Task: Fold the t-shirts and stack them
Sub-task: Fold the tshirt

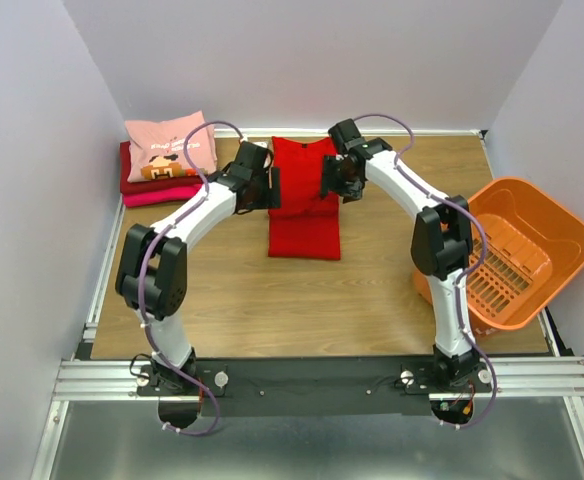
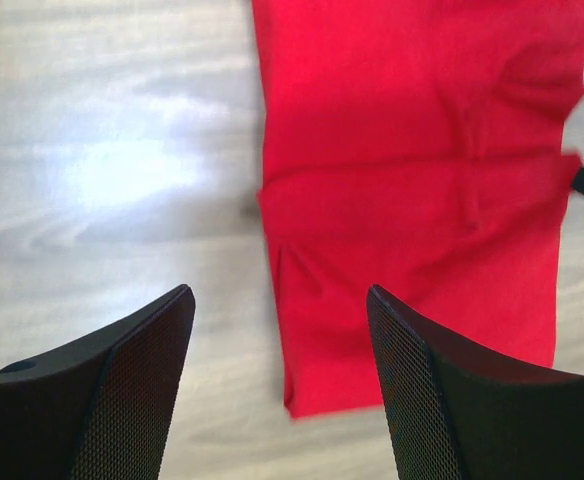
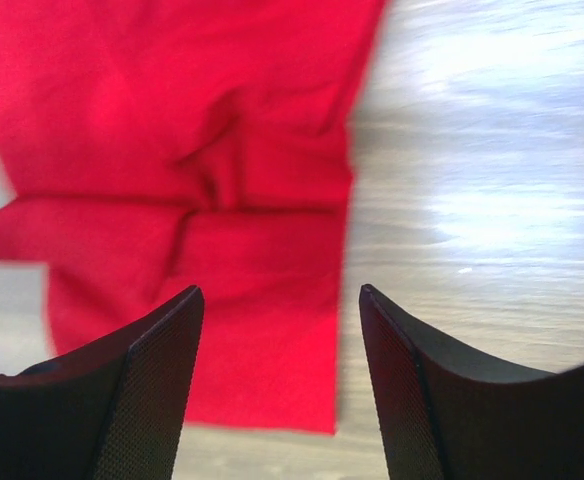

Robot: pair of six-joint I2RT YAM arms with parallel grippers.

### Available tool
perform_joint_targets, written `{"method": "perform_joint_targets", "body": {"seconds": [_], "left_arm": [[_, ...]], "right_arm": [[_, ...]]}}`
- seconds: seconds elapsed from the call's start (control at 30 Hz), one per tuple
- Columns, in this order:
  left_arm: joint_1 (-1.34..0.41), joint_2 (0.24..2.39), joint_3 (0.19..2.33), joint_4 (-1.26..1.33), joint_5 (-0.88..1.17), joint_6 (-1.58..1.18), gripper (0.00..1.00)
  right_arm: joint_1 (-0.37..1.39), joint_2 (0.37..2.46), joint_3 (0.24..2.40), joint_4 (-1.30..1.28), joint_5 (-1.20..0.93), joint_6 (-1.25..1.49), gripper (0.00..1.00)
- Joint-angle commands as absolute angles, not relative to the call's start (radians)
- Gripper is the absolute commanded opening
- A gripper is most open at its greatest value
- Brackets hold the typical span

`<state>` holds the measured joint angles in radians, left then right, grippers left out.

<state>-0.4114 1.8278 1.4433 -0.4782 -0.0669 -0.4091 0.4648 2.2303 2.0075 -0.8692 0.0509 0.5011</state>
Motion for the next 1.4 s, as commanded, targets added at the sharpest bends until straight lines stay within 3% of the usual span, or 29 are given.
{"method": "perform_joint_targets", "body": {"seconds": [0.0, 0.2, 0.6, 1.37], "left_arm": [[-0.405, 1.743, 1.341, -0.439, -0.020, -0.413, 0.77], [-0.407, 1.671, 1.149, -0.344, 0.057, -0.452, 0.76], [-0.442, 1.752, 1.124, -0.328, 0.048, -0.494, 0.75], [-0.495, 1.773, 0.948, -0.334, -0.021, -0.492, 0.75]], "right_arm": [[0.472, 2.160, 2.006, -0.874, -0.118, 0.468, 0.69], [0.508, 2.180, 1.997, -0.870, -0.270, 0.457, 0.65], [0.541, 2.282, 1.994, -0.871, -0.316, 0.466, 0.60], [0.520, 2.477, 2.243, -0.874, -0.081, 0.532, 0.58]]}}
